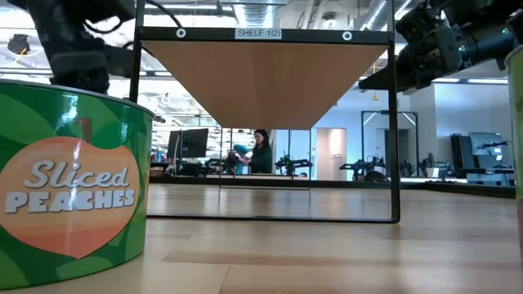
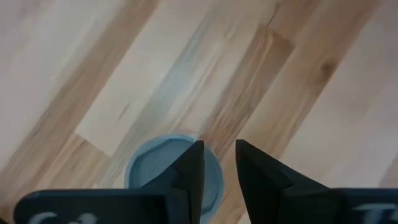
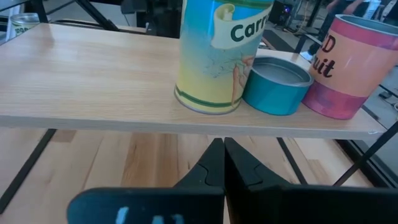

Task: Pick and place cans onto a shelf
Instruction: Put the small red can on the shelf

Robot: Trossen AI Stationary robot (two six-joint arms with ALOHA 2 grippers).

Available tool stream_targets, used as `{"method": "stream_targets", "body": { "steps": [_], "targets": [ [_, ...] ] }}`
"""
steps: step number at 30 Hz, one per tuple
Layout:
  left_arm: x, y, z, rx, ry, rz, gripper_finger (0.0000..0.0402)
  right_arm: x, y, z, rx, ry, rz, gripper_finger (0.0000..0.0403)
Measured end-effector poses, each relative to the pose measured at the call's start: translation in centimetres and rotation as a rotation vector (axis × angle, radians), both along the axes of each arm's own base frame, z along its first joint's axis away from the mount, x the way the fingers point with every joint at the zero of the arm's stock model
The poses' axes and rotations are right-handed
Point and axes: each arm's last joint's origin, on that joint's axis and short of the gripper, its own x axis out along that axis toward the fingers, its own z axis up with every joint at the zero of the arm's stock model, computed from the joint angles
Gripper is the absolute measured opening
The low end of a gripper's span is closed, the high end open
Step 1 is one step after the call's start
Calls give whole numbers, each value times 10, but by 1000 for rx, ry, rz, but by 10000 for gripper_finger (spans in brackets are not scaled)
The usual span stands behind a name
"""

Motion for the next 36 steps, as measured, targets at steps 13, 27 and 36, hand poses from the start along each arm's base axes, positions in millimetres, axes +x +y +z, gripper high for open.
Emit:
{"method": "stream_targets", "body": {
  "steps": [13,27,36],
  "targets": [
    [16,-2,-27,25,175,-1,97,0,0,0,1,-1,1,12],
    [19,-4,-33,58,205,6,96,0,0,0,3,-1,0,11],
    [18,-10,-34,68,196,-6,82,0,0,0,2,-1,0,11]
  ]
}}
